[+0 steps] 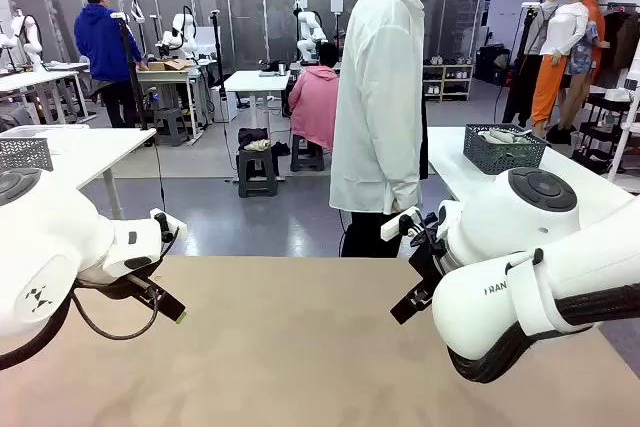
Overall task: Fold the towels and place them in the basket.
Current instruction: When a person lays out a Towel with hook on the table, fold it in half twice.
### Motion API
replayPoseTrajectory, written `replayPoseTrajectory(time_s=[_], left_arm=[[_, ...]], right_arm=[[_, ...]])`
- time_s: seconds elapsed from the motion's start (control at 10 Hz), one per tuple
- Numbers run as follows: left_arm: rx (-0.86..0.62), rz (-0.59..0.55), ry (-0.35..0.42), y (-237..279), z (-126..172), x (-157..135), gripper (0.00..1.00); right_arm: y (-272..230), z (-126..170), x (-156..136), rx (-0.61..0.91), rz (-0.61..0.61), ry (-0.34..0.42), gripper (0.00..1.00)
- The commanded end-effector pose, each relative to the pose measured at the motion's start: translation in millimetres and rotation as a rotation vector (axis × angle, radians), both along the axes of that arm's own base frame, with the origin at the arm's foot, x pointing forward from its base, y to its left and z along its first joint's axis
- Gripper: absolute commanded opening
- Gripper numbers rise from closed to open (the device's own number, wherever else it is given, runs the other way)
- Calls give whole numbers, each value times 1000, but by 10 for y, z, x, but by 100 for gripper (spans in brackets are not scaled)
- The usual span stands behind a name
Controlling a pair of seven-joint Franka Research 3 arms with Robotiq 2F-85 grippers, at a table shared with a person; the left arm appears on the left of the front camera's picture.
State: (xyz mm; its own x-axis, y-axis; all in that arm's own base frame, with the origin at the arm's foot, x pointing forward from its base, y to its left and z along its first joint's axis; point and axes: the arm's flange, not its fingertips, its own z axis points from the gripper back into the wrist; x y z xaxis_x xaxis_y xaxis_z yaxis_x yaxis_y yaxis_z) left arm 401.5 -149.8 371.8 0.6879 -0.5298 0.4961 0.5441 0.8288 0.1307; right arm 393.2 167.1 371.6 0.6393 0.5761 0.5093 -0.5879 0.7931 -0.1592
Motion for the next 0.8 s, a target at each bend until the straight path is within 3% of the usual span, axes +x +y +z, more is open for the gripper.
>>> replayPoseTrajectory(time_s=[0.0, 0.7], left_arm=[[0, 0, 0, -2, 0, -1, 100], [0, 0, 0, -2, 0, -1, 100]], right_arm=[[0, 0, 0, 0, 0, 0, 100], [0, 0, 0, 0, 0, 0, 100]])
